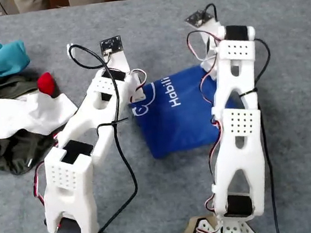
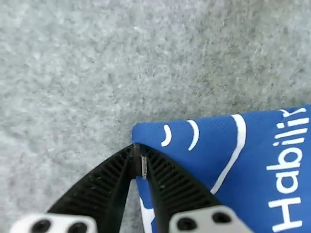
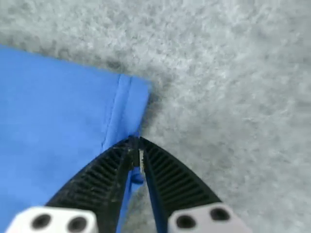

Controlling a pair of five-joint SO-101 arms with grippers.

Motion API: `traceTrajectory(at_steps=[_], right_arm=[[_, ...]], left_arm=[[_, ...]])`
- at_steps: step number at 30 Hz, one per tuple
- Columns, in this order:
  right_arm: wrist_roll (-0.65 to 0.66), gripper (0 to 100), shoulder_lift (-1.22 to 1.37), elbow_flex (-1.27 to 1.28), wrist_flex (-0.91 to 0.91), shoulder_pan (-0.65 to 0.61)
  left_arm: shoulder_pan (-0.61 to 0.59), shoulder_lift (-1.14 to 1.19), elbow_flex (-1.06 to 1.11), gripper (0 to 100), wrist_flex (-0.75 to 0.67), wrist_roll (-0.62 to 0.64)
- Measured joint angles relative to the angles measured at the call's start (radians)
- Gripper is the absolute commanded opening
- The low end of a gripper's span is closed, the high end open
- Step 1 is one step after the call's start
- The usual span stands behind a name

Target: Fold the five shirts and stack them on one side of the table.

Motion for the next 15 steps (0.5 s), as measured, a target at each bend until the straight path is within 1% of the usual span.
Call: traceTrajectory(at_steps=[3, 5, 7, 11, 15], right_arm=[[-0.002, 0.3, -0.003, -0.129, 0.032, 0.000], [-0.021, 0.3, -0.018, -0.146, 0.035, 0.000], [-0.052, 0.3, -0.049, -0.126, 0.035, 0.005], [-0.109, 0.2, -0.222, 0.023, 0.035, 0.051], [-0.126, 0.2, -0.480, 0.334, 0.035, 0.092]], left_arm=[[-0.002, -0.049, -0.011, 2, 0.055, 0.000], [0.005, -0.103, -0.018, 2, 0.094, 0.000], [0.018, -0.169, -0.020, 2, 0.124, -0.029], [0.041, -0.276, 0.011, 2, 0.144, -0.077], [0.052, -0.298, 0.144, 2, 0.044, -0.098]])
